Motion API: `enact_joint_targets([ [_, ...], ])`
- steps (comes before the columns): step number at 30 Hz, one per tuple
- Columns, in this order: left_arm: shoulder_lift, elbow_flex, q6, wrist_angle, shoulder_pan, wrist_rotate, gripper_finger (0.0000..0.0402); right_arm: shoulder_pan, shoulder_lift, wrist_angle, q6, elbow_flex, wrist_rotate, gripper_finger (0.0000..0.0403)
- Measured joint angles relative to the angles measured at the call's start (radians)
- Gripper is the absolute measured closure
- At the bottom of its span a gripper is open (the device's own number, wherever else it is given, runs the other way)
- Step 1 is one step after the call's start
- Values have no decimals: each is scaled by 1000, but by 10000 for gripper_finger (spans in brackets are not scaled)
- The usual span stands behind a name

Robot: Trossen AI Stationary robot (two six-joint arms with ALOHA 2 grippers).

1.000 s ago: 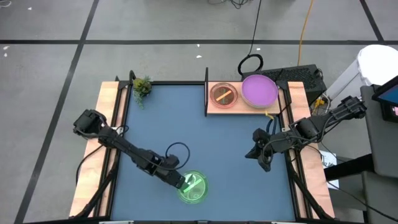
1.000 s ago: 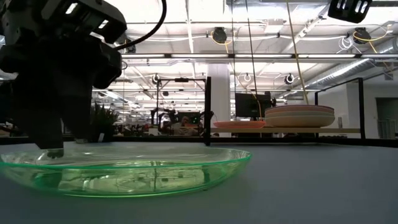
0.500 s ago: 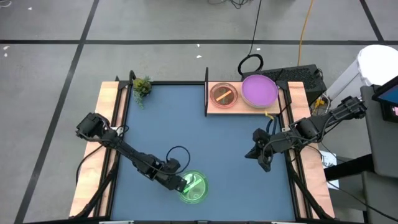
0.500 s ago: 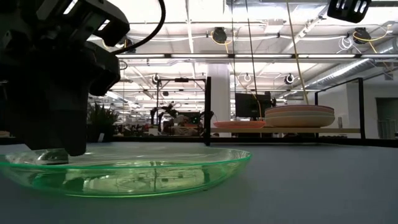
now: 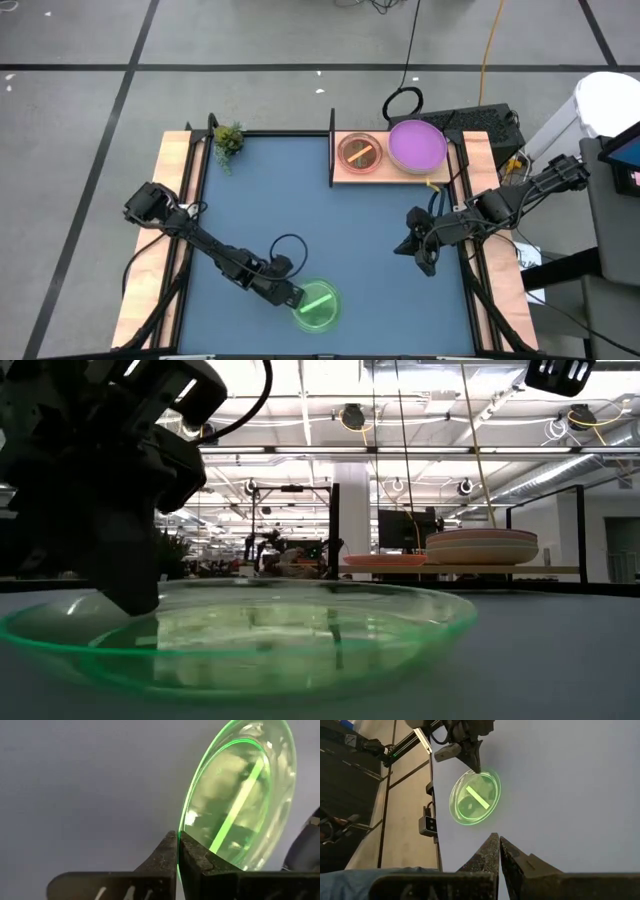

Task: Place and stack plates onto a shelf
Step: Stack the transparent green plate on the transparent orange plate on the shelf

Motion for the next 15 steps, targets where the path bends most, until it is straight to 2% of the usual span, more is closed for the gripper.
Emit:
enact_joint_targets([
  [15, -8, 108, 38, -7, 21, -36, 397, 0, 0, -5, -8, 0, 0, 403],
])
